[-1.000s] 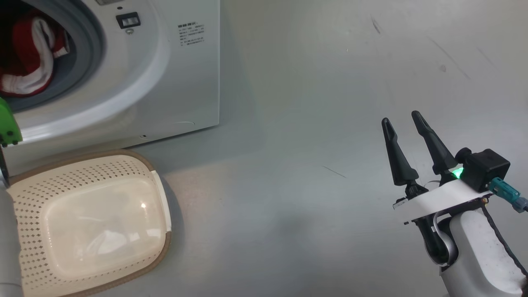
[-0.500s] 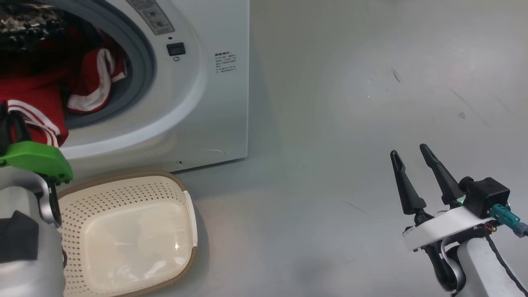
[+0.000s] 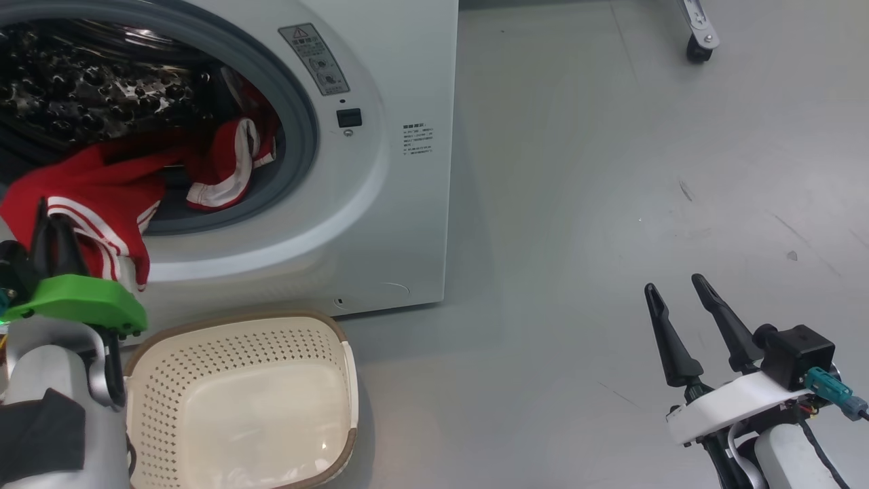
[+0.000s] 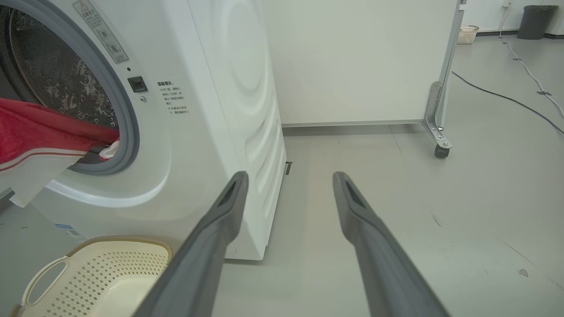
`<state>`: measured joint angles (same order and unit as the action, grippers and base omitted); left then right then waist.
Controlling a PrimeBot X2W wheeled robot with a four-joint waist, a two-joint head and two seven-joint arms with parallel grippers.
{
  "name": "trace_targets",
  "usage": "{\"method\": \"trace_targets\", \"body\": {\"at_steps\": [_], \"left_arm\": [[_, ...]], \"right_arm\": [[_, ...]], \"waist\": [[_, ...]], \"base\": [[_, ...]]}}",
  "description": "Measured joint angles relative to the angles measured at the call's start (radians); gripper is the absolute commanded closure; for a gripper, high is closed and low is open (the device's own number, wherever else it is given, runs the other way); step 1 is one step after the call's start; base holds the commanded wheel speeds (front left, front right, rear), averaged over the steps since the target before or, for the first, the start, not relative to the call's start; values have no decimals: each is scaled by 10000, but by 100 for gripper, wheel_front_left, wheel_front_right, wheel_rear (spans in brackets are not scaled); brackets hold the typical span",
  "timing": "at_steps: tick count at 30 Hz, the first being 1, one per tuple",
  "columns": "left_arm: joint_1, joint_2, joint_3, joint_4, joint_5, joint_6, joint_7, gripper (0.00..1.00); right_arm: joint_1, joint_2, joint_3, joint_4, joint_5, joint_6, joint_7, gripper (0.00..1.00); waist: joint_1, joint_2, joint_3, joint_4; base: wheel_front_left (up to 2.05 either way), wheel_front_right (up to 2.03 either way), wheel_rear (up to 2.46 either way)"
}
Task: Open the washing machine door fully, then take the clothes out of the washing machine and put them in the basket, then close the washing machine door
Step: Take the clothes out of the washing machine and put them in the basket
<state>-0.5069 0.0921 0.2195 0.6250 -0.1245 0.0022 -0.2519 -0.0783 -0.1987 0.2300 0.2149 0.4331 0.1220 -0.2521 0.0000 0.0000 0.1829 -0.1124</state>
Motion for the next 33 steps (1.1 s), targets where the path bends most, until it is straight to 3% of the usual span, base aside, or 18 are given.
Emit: {"method": "trace_targets", "body": {"at_steps": [11, 24, 33], "left_arm": [[521, -499, -94, -2930, -163, -362, -2, 100], [1285, -602, -209, -5442, -280, -527, -4, 100], [1967, -640, -489, -5912, -345, -529, -4, 100]], "right_arm": [[274, 13, -228, -163, -48, -2, 0, 0], [382, 15, -222, -274, -134, -2, 0, 0], [459, 17, -205, -318, -138, -2, 0, 0]], "waist": [[0, 0, -379, 439], [0, 0, -545, 540], [0, 0, -472, 491]], "base": [[0, 0, 0], [0, 0, 0], [0, 0, 0]]}}
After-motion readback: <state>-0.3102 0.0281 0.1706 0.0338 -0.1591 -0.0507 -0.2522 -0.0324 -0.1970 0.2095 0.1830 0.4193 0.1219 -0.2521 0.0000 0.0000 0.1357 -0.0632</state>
